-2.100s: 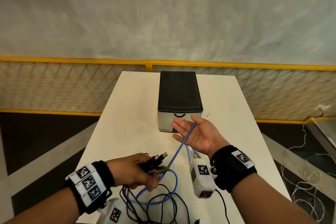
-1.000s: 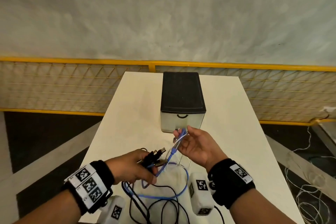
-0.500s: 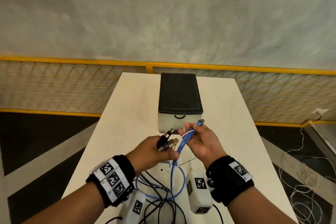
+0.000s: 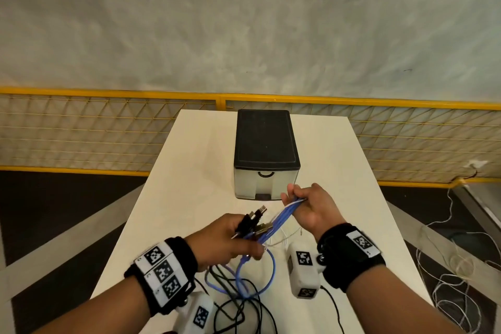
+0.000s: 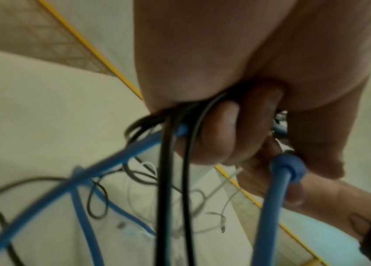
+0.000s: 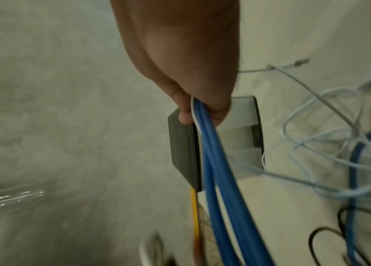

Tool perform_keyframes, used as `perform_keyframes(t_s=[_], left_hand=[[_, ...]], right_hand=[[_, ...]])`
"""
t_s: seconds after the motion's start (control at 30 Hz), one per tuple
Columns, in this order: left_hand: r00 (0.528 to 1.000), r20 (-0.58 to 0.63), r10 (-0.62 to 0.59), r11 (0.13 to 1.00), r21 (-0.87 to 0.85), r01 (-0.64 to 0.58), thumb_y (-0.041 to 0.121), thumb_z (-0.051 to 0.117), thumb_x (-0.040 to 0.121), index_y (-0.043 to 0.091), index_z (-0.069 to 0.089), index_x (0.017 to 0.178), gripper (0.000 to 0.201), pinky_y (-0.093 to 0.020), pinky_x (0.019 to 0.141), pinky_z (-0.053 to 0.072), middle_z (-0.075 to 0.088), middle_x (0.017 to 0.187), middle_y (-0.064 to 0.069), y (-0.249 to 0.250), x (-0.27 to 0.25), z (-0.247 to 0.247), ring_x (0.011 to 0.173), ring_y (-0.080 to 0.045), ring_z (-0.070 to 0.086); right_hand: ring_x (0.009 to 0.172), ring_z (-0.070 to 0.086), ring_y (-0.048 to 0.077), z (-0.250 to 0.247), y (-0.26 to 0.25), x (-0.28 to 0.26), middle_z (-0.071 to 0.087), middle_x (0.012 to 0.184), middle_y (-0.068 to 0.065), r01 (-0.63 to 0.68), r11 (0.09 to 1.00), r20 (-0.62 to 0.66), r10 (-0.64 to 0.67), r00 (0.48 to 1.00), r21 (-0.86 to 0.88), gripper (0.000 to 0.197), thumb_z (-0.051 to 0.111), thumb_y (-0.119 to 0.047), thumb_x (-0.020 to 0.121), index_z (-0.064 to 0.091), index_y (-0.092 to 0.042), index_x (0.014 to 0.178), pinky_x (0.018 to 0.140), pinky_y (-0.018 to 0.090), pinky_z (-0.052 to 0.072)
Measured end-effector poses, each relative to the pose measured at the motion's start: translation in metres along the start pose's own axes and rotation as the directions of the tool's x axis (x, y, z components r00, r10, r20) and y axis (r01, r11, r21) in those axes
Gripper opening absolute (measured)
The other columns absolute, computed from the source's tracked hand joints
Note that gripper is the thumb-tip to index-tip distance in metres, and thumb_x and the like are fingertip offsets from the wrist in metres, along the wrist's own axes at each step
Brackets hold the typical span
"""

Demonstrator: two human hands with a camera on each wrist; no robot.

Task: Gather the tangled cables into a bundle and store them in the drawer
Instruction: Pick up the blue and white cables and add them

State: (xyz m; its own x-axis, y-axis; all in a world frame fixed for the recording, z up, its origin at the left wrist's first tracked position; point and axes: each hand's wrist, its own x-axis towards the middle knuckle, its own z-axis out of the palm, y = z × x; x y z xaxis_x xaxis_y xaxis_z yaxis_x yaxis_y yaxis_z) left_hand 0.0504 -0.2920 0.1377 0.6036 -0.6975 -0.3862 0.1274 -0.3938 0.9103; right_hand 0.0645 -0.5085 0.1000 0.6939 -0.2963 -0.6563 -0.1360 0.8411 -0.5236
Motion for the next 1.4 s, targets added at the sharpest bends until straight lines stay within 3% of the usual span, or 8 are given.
perform_keyframes(t_s=[0.23,0.57,0.67,0.8,0.87,0.97,1.13,1.4], left_hand=[[0.989,-0.116,-0.089,0.991,-0.111,0.076,0.007,0.070,0.072,0.010,0.067,0.073,0.004,-0.019,0.042,0.022,0.056,0.061,-0.006,-0.012,-0.019,-0.030,0.040,-0.011,0.033],[0.927,0.317,-0.200,0.877,0.479,0.025,0.030,0.079,0.077,0.031,0.075,0.094,0.017,-0.023,0.089,0.050,0.071,0.088,0.025,-0.043,-0.024,-0.033,0.091,0.002,0.067],[0.926,0.323,-0.195,0.863,0.505,0.005,0.033,0.075,0.082,0.022,0.075,0.099,0.020,-0.018,0.081,0.047,0.066,0.078,0.033,-0.047,-0.020,-0.023,0.082,0.007,0.062],[0.950,0.266,-0.161,0.847,0.532,-0.005,0.039,0.072,0.084,0.033,0.072,0.087,0.006,-0.023,0.076,0.046,0.064,0.073,0.031,-0.051,-0.017,-0.019,0.074,0.006,0.059],[0.959,0.252,-0.129,0.835,0.549,-0.032,0.031,0.072,0.087,0.039,0.064,0.078,0.014,-0.015,0.069,0.042,0.060,0.066,0.037,-0.051,-0.017,-0.018,0.066,0.013,0.055],[0.976,0.201,-0.084,0.834,0.550,-0.041,0.025,0.069,0.088,0.038,0.065,0.074,0.020,-0.015,0.069,0.043,0.063,0.068,0.031,-0.049,-0.016,-0.018,0.069,0.010,0.057],[0.999,0.017,0.027,0.910,0.414,-0.032,0.032,0.065,0.092,0.031,0.068,0.078,0.014,-0.019,0.067,0.048,0.064,0.061,0.018,-0.045,-0.015,-0.019,0.063,0.000,0.061],[0.989,-0.144,-0.044,0.997,0.053,0.052,0.025,0.056,0.099,0.011,0.064,0.076,0.028,-0.024,0.053,0.049,0.062,0.053,0.003,-0.039,-0.021,-0.025,0.048,-0.009,0.056]], right_hand=[[0.072,0.060,0.020,-0.008,-0.005,0.005,0.060,0.079,0.008,-0.027,0.980,0.066,0.041,0.997,-0.199,0.026,0.053,0.002,0.090,0.055,-0.014,0.110,0.066,0.035,0.048],[0.096,0.064,0.025,-0.047,-0.041,0.013,0.066,0.104,0.006,0.053,0.872,0.067,-0.023,0.998,-0.487,0.009,0.057,-0.025,0.094,0.057,-0.021,0.101,0.080,0.041,0.045],[0.093,0.055,0.026,-0.060,-0.034,0.011,0.054,0.109,0.008,-0.010,0.681,0.013,0.030,0.999,-0.732,0.027,0.063,-0.032,0.091,0.051,-0.025,0.113,0.075,0.039,0.043],[0.117,0.050,0.036,-0.084,-0.028,0.022,0.041,0.133,0.012,-0.056,-0.068,-0.039,-0.219,0.975,-0.996,0.053,0.064,-0.041,0.082,0.047,-0.032,0.132,0.098,0.043,0.045],[0.112,0.053,0.036,-0.084,-0.022,0.026,0.048,0.125,0.011,0.052,-0.240,0.137,-0.354,0.925,-0.969,0.034,0.058,-0.033,0.087,0.058,-0.026,0.121,0.095,0.041,0.048],[0.093,0.063,0.029,-0.071,-0.008,0.029,0.064,0.103,0.007,0.290,-0.343,0.420,-0.413,0.808,-0.894,0.016,0.054,-0.021,0.091,0.068,-0.016,0.097,0.081,0.037,0.053],[0.105,0.063,0.028,-0.080,0.029,0.048,0.067,0.114,0.009,0.121,-0.479,0.210,-0.137,0.968,-0.869,0.023,0.053,-0.028,0.085,0.064,-0.012,0.098,0.080,0.027,0.046],[0.112,0.058,0.023,-0.113,0.058,0.045,0.061,0.118,-0.003,0.050,-0.644,0.169,-0.125,0.978,-0.764,0.023,0.046,-0.032,0.084,0.055,-0.029,0.104,0.091,0.036,0.041]])
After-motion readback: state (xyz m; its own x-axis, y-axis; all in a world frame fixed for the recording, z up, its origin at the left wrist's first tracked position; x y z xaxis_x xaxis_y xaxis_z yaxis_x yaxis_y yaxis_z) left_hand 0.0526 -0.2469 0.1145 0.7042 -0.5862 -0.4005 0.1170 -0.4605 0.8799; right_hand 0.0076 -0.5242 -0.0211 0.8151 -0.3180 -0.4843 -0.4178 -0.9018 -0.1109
